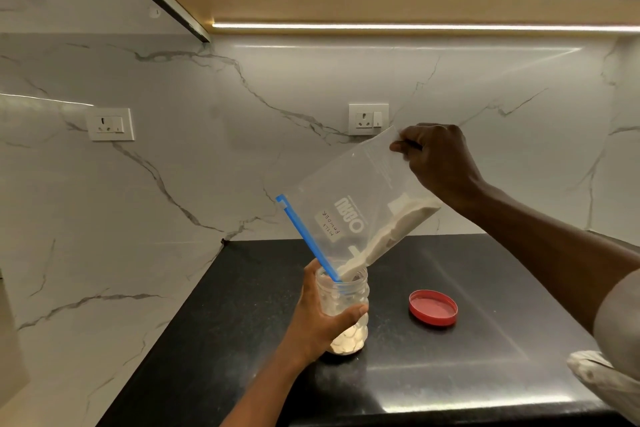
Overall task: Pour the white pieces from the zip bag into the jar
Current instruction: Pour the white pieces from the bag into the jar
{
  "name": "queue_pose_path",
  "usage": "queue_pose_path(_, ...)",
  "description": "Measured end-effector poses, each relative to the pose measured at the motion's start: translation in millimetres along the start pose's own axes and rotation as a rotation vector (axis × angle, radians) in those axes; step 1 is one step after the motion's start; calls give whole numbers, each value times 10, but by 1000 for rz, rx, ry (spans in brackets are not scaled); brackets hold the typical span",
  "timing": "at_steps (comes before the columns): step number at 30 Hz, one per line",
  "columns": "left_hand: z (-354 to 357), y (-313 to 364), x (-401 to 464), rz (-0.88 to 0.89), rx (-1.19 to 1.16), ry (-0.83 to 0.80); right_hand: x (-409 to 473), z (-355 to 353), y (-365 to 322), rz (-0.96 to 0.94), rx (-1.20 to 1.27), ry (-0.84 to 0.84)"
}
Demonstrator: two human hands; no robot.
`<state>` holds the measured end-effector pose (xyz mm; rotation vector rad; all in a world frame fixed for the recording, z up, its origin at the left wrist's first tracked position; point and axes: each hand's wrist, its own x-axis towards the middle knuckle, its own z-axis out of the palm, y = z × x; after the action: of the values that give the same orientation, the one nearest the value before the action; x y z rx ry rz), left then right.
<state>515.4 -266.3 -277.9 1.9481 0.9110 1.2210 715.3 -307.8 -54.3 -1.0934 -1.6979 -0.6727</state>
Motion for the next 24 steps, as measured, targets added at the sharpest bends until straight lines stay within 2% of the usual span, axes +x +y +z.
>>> queue_pose_path(3,-1,-7,7,5,-7,0,2,-4,12,12,7,42)
queue_pose_path(6,1,-12,3,5,-6,1,-3,4,13,18,4,-9)
queue_pose_path(10,-12,-18,-7,13,-34,-8,-15,3,-5,11,-4,26)
queue_pose_path(24,-34,11,-41,-4,-47,-15,25,-50,-3,61,-34,-6)
